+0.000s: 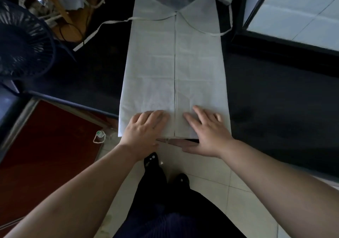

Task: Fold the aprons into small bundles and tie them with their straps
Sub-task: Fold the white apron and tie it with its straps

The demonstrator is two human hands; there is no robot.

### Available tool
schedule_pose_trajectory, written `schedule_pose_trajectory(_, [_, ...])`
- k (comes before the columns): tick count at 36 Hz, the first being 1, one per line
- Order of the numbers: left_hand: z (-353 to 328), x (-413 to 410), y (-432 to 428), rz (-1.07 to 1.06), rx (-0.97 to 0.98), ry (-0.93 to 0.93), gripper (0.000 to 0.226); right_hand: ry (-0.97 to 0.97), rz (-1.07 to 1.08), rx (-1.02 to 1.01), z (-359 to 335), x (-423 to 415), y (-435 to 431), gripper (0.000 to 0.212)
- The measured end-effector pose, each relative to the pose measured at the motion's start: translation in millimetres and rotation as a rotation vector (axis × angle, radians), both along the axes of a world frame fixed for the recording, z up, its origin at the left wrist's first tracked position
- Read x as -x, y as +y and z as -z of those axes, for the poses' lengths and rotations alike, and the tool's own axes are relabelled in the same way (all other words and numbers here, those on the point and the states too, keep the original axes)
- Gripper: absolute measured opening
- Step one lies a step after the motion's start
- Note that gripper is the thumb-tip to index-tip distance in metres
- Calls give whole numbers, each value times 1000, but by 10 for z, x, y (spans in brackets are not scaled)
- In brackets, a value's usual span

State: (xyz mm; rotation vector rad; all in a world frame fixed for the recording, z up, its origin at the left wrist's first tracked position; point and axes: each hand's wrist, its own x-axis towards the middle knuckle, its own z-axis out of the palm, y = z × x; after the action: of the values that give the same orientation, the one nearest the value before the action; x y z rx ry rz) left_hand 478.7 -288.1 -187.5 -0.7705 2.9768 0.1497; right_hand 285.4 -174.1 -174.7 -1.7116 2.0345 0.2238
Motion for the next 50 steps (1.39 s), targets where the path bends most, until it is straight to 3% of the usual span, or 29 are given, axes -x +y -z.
schedule_pose_trajectory(1, [-4, -18, 22, 10, 34, 71, 55, 7, -10, 5, 3, -31, 25, 93])
schedule_pose_trajectory(5, [-63, -21, 10, -17, 6, 120, 46, -43, 40, 54, -34, -107, 30, 72])
schedule_pose_trajectory(7, [-159, 14, 10, -70, -137, 84, 48, -80, 68, 66, -79, -105, -14, 55])
schedule_pose_trajectory(12, [-441, 117, -217, -341, -414, -6, 27, -174, 143, 35, -268, 57, -192, 23])
schedule_pose_trajectory(15, [-572, 180, -506, -389, -539, -106, 23, -217, 199, -56, -392, 194, -338, 36])
schedule_pose_trajectory(19, [-607, 242, -810, -351, -602, -212, 24, -184, 197, -118, -413, 295, -535, 36])
schedule_pose_trajectory(26, [-438, 325, -1044, -385, -555, -245, 32, -52, 203, -182, -395, 331, -768, 25])
schedule_pose_trajectory(34, [-420, 345, -1059, -490, -545, -228, 14, -19, 245, -185, -352, 345, -858, 26])
schedule_pose_trajectory(37, [-440, 384, -1012, -478, -387, -308, 12, -9, 266, -178, -321, 359, -874, 25])
schedule_pose_trajectory(39, [-471, 414, -924, -354, -95, -333, 29, 4, 280, -179, -311, 368, -880, 25])
schedule_pose_trajectory(40, [-480, 434, -864, -243, 62, -272, 35, 17, 287, -183, -312, 372, -884, 26])
schedule_pose_trajectory(42, [-511, 471, -714, -35, 168, -128, 41, 31, 304, -183, -322, 380, -886, 30])
schedule_pose_trajectory(44, [-422, 473, -577, -11, -8, -92, 42, 7, 317, -156, -336, 401, -878, 29])
schedule_pose_trajectory(46, [-305, 451, -480, -169, -243, -154, 39, -60, 327, -152, -377, 427, -860, 19])
schedule_pose_trajectory(50, [-195, 349, -378, -230, -233, -73, 35, -185, 463, -206, -485, 541, -772, 25])
